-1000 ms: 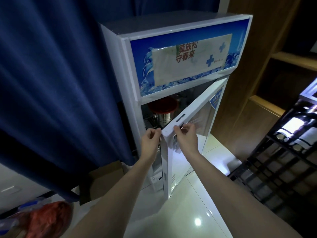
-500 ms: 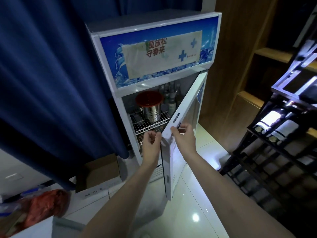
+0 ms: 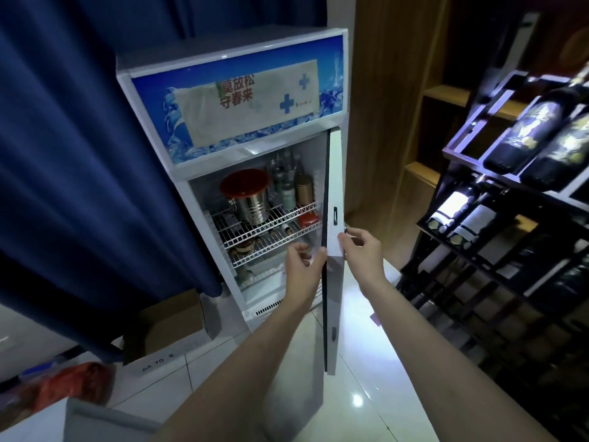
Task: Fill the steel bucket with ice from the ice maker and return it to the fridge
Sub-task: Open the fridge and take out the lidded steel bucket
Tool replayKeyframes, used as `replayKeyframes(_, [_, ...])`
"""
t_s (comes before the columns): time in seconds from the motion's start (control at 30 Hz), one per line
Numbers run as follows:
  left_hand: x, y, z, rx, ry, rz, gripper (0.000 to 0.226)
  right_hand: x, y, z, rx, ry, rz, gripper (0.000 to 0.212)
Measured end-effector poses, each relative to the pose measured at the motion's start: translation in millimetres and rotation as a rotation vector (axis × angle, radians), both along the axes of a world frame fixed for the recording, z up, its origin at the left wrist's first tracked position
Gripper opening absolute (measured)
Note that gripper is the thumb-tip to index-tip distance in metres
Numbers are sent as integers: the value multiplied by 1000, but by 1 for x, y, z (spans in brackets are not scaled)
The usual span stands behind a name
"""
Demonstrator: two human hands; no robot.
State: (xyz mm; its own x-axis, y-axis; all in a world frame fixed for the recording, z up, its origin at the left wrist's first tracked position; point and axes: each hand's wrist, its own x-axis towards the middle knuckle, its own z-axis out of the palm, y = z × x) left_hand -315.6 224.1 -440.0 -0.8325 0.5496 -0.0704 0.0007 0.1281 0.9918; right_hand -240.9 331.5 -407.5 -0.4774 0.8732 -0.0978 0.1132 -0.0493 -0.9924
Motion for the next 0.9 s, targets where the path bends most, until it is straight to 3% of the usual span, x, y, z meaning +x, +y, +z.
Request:
replayKeyframes(0.13, [14,25,4,-94,28,-62,65,25,18,3,2,-21,-54,23])
replayKeyframes(0.3, [27,48,15,-183,42,-173,74,45,40,5,9,-41,-113,14])
replayKeyframes(0.47, [28,58,27,-178,39,-201,65,57,57,13,142,-175,-121,17])
replayKeyframes(0.73, [-12,46,39,-101,-45,-80,24,39,60,44,437,-201,-111,21])
replayKeyframes(0.9, [-48,26,49,-107,-11,36,24,6,48,50,424,-168,-20,19])
